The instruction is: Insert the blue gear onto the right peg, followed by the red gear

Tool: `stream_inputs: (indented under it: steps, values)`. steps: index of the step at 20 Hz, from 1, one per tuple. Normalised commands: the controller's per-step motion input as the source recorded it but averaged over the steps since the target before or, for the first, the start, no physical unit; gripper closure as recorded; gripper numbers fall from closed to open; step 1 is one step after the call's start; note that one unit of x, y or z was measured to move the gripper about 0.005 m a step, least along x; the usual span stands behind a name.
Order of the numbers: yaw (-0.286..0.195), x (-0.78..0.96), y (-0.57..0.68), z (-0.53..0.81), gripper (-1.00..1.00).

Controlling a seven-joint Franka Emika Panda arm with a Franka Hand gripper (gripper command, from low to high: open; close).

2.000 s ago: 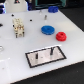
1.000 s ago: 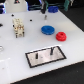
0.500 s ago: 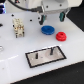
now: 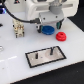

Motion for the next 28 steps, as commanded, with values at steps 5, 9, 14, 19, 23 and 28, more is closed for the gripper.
stream_inputs:
  steps: [5, 9, 14, 19, 23, 28]
  values:
    - [0.0, -0.27, 0.0, -0.27, 1.0]
    - [0.0, -0.04, 0.0, 0.0, 1.0]
    - [0.0, -0.24, 0.02, -0.08, 1.0]
    - [0.0, -0.05, 0.0, 0.12, 1.0]
    - [0.0, 0.13, 0.01, 0.53, 1.0]
    - [0.0, 0.41, -0.03, 0.54, 1.0]
